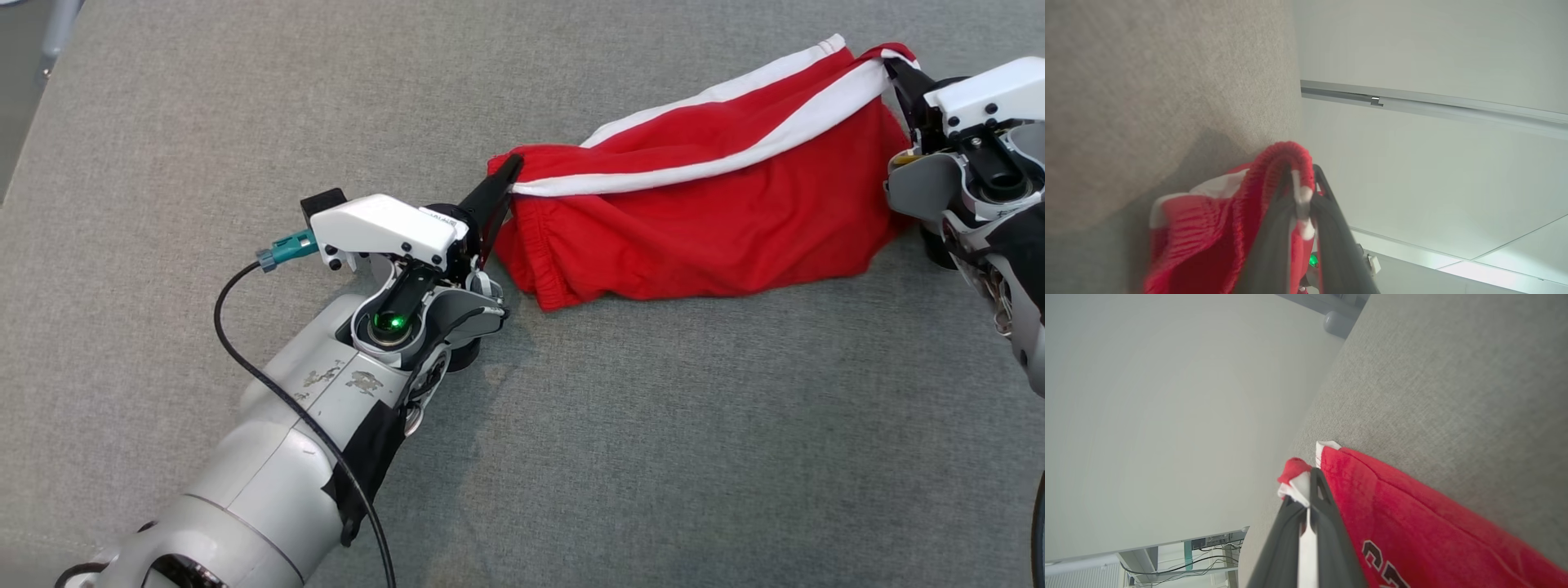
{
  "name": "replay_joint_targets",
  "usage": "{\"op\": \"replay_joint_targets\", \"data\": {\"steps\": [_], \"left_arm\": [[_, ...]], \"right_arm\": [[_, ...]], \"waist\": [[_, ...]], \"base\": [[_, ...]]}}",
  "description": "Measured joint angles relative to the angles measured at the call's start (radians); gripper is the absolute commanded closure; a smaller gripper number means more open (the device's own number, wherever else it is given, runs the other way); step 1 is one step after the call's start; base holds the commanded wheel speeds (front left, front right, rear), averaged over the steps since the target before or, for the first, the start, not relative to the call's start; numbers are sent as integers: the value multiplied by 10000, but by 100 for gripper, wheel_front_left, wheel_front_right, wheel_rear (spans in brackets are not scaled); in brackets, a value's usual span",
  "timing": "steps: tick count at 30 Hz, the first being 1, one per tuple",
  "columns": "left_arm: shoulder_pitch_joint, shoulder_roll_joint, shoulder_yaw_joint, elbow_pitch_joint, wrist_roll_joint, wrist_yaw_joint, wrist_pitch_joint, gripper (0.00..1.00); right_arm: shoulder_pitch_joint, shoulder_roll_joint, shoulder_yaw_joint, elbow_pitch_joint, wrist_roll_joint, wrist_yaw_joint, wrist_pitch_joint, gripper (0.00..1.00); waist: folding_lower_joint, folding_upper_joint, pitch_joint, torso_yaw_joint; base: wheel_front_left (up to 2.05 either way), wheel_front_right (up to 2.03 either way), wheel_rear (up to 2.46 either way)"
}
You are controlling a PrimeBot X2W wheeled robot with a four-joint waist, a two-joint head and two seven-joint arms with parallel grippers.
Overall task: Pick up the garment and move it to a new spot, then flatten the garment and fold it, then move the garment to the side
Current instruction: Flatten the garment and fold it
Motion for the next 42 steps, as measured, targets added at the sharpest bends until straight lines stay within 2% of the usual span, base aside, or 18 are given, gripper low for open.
{"op": "replay_joint_targets", "data": {"steps": [3,4,5,6,11,16,19,20,21,22,26,33,34,36,39,40,42], "left_arm": [[-108,0,-238,56,-228,-50,-42,100],[-151,-2,-313,58,-295,-90,-50,100],[-179,-4,-380,65,-355,-96,-75,100],[-196,-4,-441,81,-412,-104,-90,100],[-402,-2,-752,167,-767,-194,-161,93],[-552,0,-928,219,-980,-263,-221,94],[-602,-10,-980,267,-1126,-274,-297,83],[-610,-12,-982,303,-1198,-276,-330,72],[-637,-10,-984,362,-1262,-276,-407,38],[-681,-2,-986,422,-1377,-276,-439,0],[-811,0,-1055,754,-1783,-278,-600,0],[-1006,0,-1331,1170,-1490,-311,-1072,0],[-1039,-2,-1475,1241,-1202,-309,-1287,0],[-1187,15,-1825,1319,128,-311,-2266,0],[-1160,194,-2148,1409,1793,-313,-2844,0],[-1123,274,-2084,1438,2295,-313,-2888,0],[-1007,410,-1214,1814,3452,-326,-2890,0]], "right_arm": [[0,-54,0,0,40,0,-36,100],[0,-73,0,-2,61,0,-44,75],[0,-96,0,-2,79,0,-75,14],[-3,-111,0,0,115,0,-100,0],[-215,-75,2,2,566,-2,-192,0],[-664,52,2,-4,911,0,-343,0],[-748,46,2,0,964,0,-426,0],[-768,50,2,4,972,0,-439,0],[-775,63,2,0,963,0,-435,0],[-772,82,2,0,905,0,-395,0],[-615,54,2,-2,800,-2,-242,0],[-521,-65,2,0,272,-2,-295,0],[-542,-82,2,2,113,-2,-320,0],[-685,-98,0,2,-796,0,-671,0],[-674,-142,0,-192,-1965,0,-1325,0],[-606,-219,0,-387,-2422,0,-1595,0],[-257,-435,-2,-909,-3235,0,-2057,0]], "waist": [[-1,0,56,96],[0,0,69,125],[0,0,82,151],[0,0,95,175],[0,0,148,266],[0,0,221,290],[0,0,259,312],[0,0,266,315],[0,0,270,316],[0,-1,269,314],[0,0,150,249],[-1,0,-175,159],[0,0,-247,143],[0,0,-472,76],[0,0,-740,-24],[0,0,-844,-65],[0,0,-1074,-158]], "base": [[0,0,0],[0,0,0],[0,0,0],[0,0,0],[0,0,0],[0,0,0],[0,0,0],[0,0,0],[0,0,0],[0,0,0],[0,0,0],[0,0,0],[0,0,0],[0,0,0],[0,0,0],[0,0,0],[0,0,0]]}}
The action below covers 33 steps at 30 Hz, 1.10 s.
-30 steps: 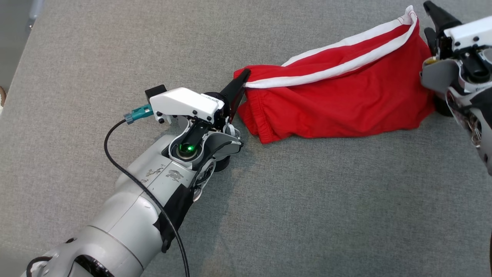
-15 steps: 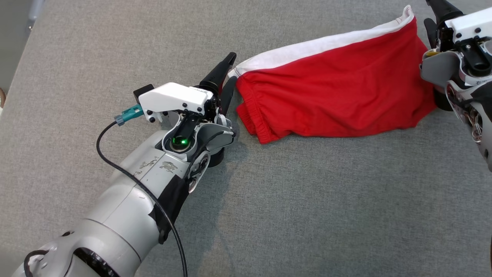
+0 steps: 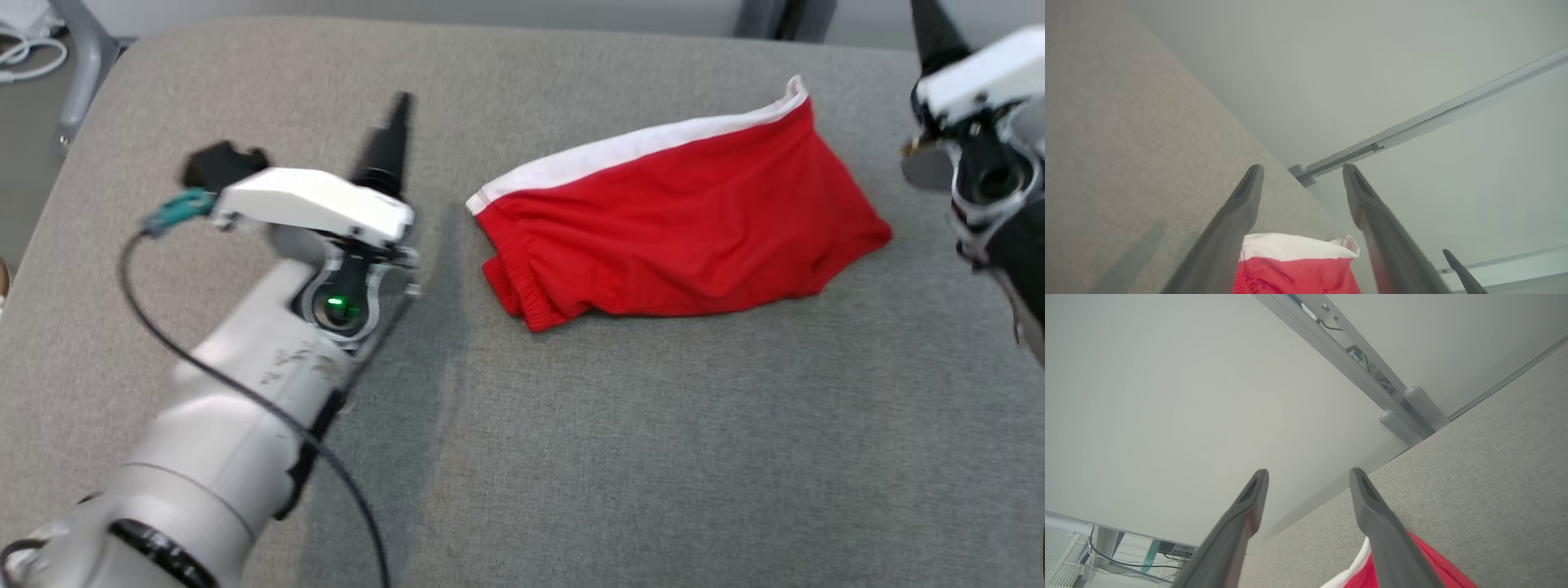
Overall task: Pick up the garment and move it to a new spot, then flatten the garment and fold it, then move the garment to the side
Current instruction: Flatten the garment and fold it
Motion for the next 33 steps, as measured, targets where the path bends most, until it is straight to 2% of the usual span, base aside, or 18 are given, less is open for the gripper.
{"op": "replay_joint_targets", "data": {"steps": [3,6,7,11,16,20,24,28,33], "left_arm": [[342,253,1649,282,2355,0,-15,0],[1251,322,3294,-17,5281,-4,-13,0],[1622,336,3908,-290,6289,25,-12,0],[3642,109,5994,-2282,10126,775,-13,0],[5754,-297,7262,-4136,13281,1220,-13,0],[6783,-395,7697,-4815,14621,1221,-12,0],[7459,-399,7724,-5359,15162,1210,-13,0],[8025,-405,7611,-5739,15505,1327,-13,0],[8530,-403,7503,-6050,15879,1480,-13,0]], "right_arm": [[686,-439,-12,-650,-1229,0,-378,0],[1082,-809,-309,-888,-2364,0,-435,0],[1098,-940,-617,-897,-2842,0,-449,0],[1873,-1127,-2127,-1177,-5001,0,-460,0],[3454,-1317,-4847,-2104,-7961,0,-462,0],[5186,-1070,-7281,-3085,-10322,0,-462,0],[6881,-408,-9409,-4098,-12445,0,-460,0],[8178,307,-10913,-4882,-14354,2,-462,0],[9284,1024,-12115,-5567,-16458,0,-460,0]], "waist": [[0,0,-370,-158],[-1,0,-733,-344],[-1,0,-837,-422],[-1,0,-1204,-769],[0,0,-1585,-1161],[0,0,-1831,-1376],[0,0,-2023,-1506],[-1,0,-2204,-1571],[0,0,-2392,-1599]], "base": [[0,0,0],[0,0,0],[0,0,0],[0,0,0],[0,0,0],[0,0,0],[0,0,0],[0,0,0],[0,0,0]]}}
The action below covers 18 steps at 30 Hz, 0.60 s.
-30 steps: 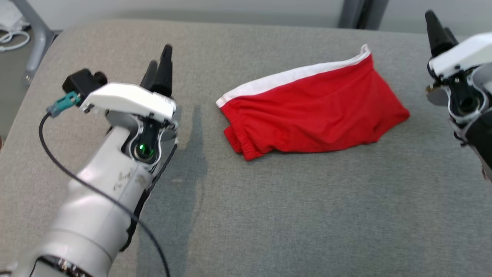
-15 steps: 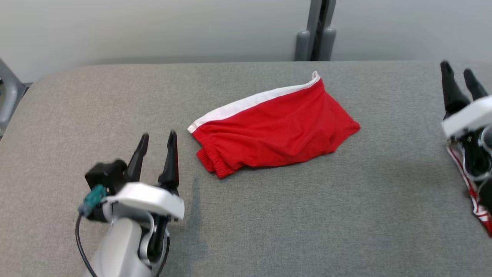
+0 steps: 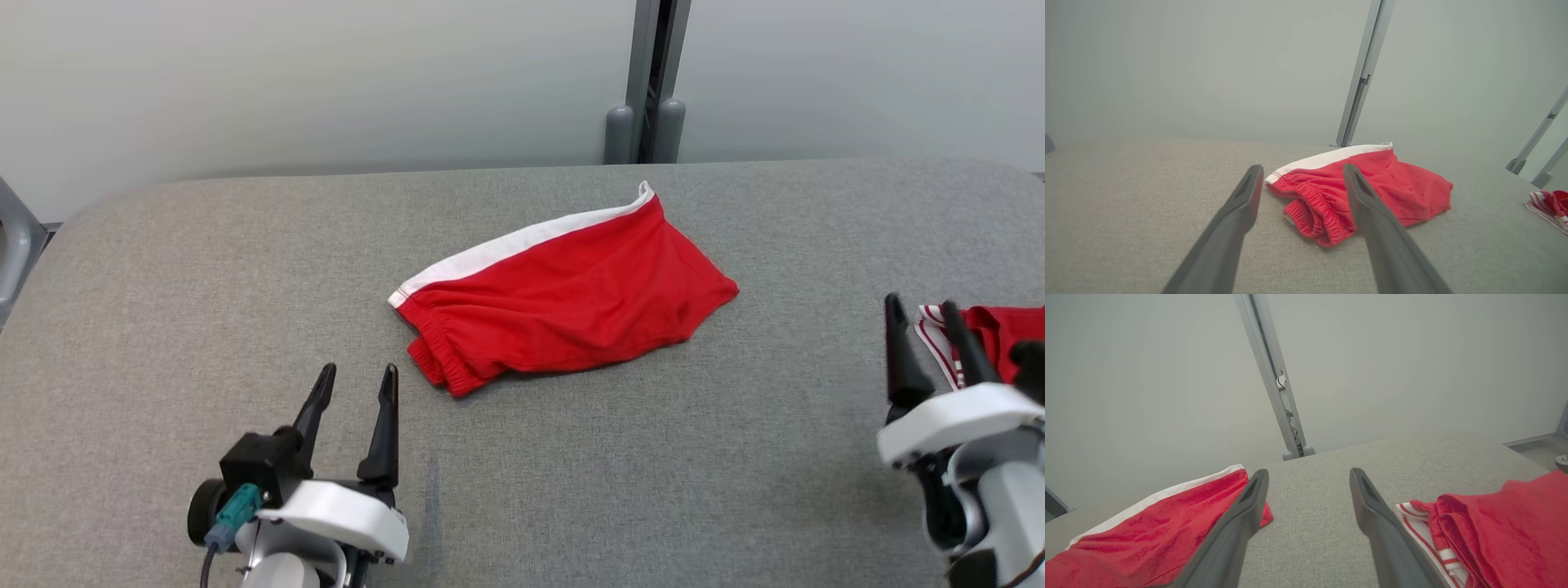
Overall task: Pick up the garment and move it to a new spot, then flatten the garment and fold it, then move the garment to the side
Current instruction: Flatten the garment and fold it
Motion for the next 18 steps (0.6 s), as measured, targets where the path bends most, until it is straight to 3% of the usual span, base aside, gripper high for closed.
{"op": "replay_joint_targets", "data": {"steps": [5,18], "left_arm": [[445,0,-44,-213,44,221,2,0],[958,-4,-242,-445,282,520,2,0]], "right_arm": [[739,558,-491,-362,-1442,2,0,0],[1460,1091,-857,-539,-2957,2,0,0]], "waist": [[0,0,-147,1],[0,0,-236,175]], "base": [[0,0,0],[0,0,0]]}}
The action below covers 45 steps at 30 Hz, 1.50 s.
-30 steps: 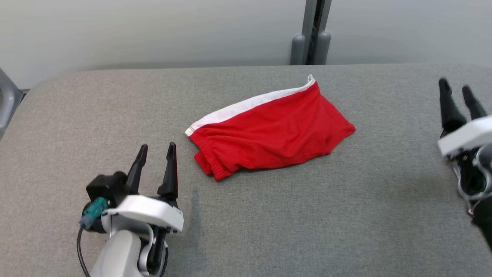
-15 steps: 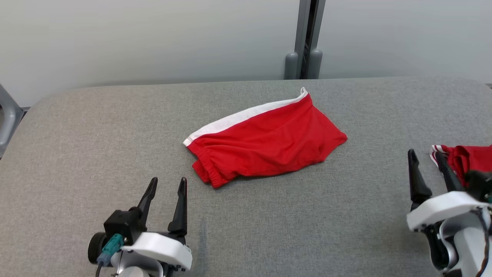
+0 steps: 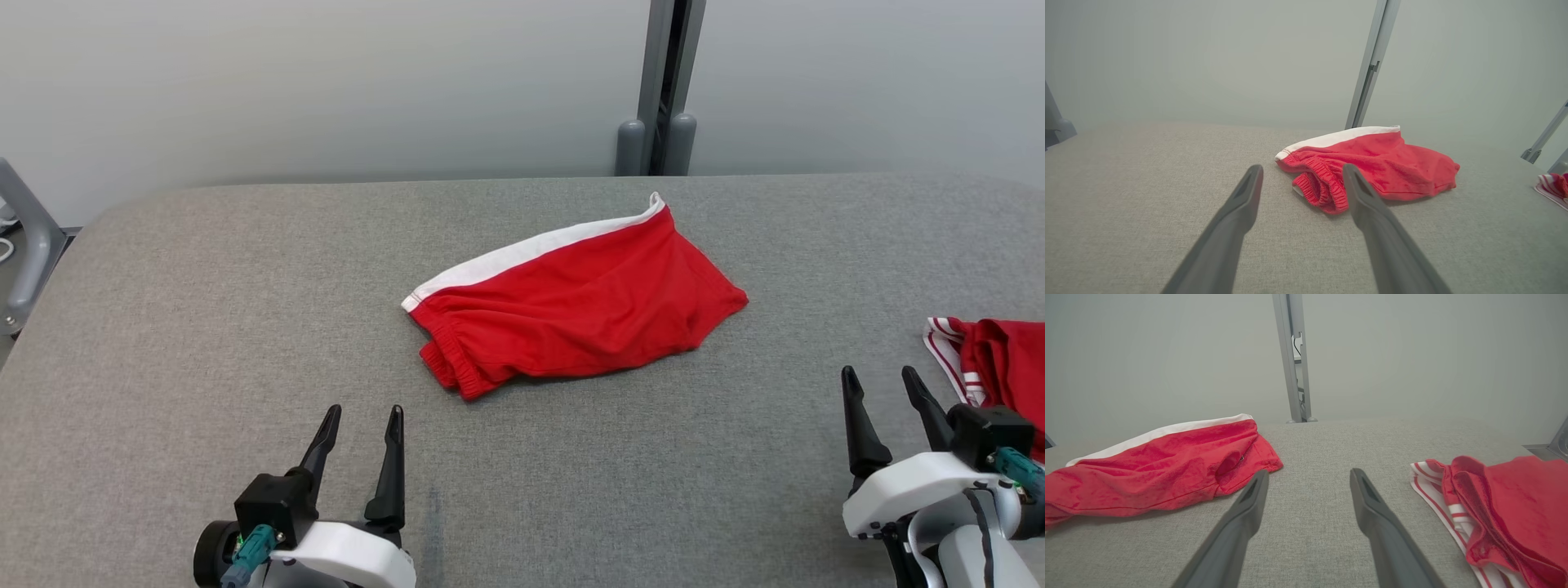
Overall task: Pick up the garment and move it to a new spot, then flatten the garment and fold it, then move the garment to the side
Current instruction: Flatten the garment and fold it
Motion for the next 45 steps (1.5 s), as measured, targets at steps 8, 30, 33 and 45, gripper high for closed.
{"op": "replay_joint_targets", "data": {"steps": [8,30,33,45], "left_arm": [[-107,2,-176,-17,-23,13,0,0],[-737,8,-943,35,117,299,-2,0],[-785,4,-1039,35,117,324,0,0],[-1015,4,-1246,-23,186,439,-2,0]], "right_arm": [[-250,107,-17,694,585,0,0,0],[-3926,-382,-50,4157,7168,-2,3576,0],[-4122,-500,-82,4167,7605,-2,3731,0],[-4745,-759,67,4380,8761,-13,4019,0]], "waist": [[0,0,230,295],[0,0,1647,2172],[0,0,1782,2330],[0,0,2155,2602]], "base": [[0,0,0],[0,0,0],[0,0,0],[0,0,0]]}}
